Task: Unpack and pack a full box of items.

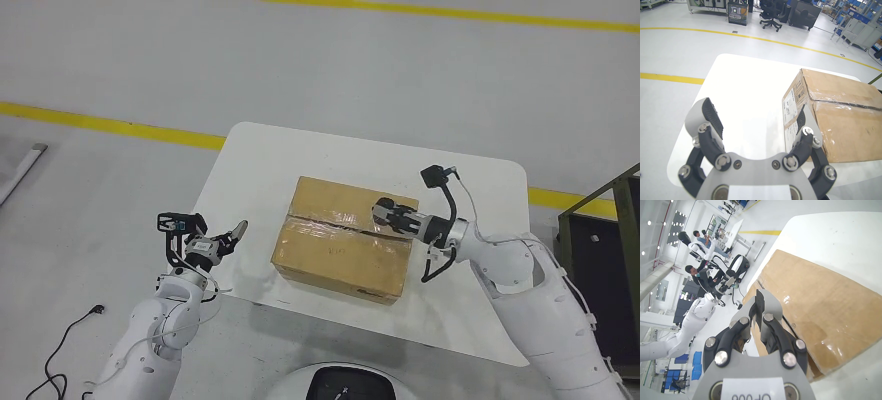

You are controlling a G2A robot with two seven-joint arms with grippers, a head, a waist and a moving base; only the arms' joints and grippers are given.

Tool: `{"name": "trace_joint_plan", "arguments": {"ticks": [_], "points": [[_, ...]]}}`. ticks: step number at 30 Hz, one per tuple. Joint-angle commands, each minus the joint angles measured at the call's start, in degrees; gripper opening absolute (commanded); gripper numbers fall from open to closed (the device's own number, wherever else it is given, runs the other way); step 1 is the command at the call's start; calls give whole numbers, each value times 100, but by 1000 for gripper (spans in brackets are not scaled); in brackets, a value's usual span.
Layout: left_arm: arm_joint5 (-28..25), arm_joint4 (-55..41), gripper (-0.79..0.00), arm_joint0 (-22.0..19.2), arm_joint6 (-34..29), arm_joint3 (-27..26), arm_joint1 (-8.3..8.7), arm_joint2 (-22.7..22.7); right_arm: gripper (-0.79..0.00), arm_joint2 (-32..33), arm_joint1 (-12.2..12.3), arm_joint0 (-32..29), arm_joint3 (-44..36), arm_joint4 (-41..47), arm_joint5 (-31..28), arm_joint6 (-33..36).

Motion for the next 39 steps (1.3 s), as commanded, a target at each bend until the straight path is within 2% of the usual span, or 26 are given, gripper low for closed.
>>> {"name": "trace_joint_plan", "arguments": {"ticks": [1,11,16,24,33,39], "points": [[0,0,0,0,0,0,0,0,-785,-1,1,3,-2,-7,1,13],[0,0,0,0,0,0,0,0,-785,-2,2,-3,-71,-66,34,7],[0,0,0,0,0,0,0,0,-785,-126,-44,486,27,23,117,158],[0,0,0,0,0,0,0,0,-785,-823,-223,1369,489,145,63,455],[0,0,0,0,0,0,0,0,-785,-1369,-412,2026,1023,180,-91,492],[0,0,0,0,0,0,0,0,-785,-1572,-507,2260,1280,211,-185,440]]}}
